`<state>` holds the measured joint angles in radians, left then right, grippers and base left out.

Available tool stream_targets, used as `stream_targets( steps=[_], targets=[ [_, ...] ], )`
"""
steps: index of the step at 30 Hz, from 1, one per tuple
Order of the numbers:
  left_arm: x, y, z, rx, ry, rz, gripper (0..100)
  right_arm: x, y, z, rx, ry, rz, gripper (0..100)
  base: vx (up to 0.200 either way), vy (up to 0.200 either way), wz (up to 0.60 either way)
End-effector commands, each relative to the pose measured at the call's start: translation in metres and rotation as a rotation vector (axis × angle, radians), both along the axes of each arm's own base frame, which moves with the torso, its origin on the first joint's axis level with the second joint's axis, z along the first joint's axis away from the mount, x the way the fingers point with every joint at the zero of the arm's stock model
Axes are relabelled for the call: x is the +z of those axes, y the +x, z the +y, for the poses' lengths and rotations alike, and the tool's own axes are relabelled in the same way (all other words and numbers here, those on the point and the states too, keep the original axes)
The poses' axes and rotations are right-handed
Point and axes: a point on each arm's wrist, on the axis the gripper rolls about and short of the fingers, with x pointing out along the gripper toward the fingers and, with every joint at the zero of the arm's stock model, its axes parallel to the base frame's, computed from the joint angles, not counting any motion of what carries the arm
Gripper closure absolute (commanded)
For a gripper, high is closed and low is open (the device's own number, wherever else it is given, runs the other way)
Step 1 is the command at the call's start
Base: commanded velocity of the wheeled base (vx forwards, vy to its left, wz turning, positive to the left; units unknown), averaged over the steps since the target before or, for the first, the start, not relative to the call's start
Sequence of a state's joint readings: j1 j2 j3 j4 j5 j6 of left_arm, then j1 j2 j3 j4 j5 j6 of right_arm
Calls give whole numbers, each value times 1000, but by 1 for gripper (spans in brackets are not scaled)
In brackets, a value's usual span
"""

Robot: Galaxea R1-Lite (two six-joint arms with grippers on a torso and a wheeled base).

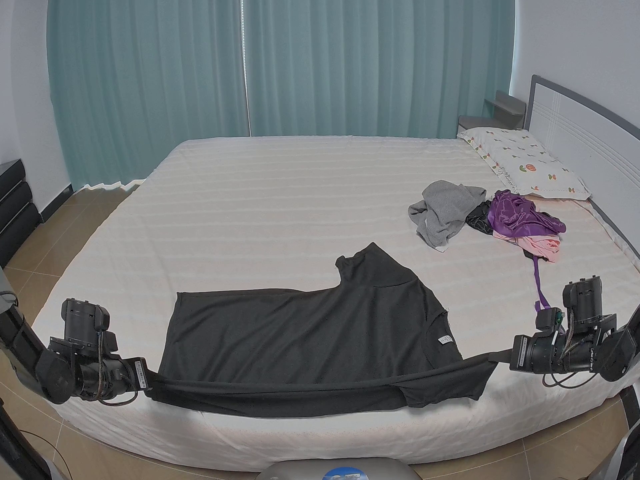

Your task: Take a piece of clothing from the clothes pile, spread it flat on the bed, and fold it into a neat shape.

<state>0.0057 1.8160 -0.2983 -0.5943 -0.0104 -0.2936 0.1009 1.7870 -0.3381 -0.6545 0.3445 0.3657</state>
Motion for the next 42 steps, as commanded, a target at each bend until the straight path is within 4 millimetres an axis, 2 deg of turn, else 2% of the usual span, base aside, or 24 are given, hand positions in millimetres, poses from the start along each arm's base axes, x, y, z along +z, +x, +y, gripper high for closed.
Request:
stream_targets(
  steps=[1,5,7,14,18,20,25,30,31,32,37,42],
  targets=[
    [-7,19,0,1,-4,6,100,-12,23,3,-16,14,38,100,0,0,0],
    [-12,35,0,2,-4,3,100,-23,42,3,-28,11,58,100,0,0,0],
    [-13,38,-1,0,-4,3,100,-26,45,3,-28,10,62,100,0,0,0],
    [-32,64,-1,1,-5,25,100,-45,69,8,-28,14,84,100,0,0,0],
    [-36,72,-2,13,-15,23,100,-49,79,8,-45,27,84,100,0,0,0],
    [-44,82,-3,25,-26,30,100,-53,91,10,-71,50,91,100,0,0,0],
    [-57,93,-3,31,-30,44,100,-66,98,11,-77,52,116,100,0,0,0],
    [-59,99,-6,52,-52,38,100,-74,105,13,-86,63,128,100,0,0,0],
    [-59,99,-7,49,-52,40,100,-74,105,13,-88,67,130,0,0,0,0],
    [-61,99,-8,47,-53,43,0,-74,106,13,-94,72,130,0,0,0,0],
    [-62,100,-11,51,-63,45,0,-71,108,14,-110,94,131,0,0,0,0],
    [-57,99,-11,79,-86,19,0,-58,97,13,-125,119,130,0,0,0,0]
  ],
)
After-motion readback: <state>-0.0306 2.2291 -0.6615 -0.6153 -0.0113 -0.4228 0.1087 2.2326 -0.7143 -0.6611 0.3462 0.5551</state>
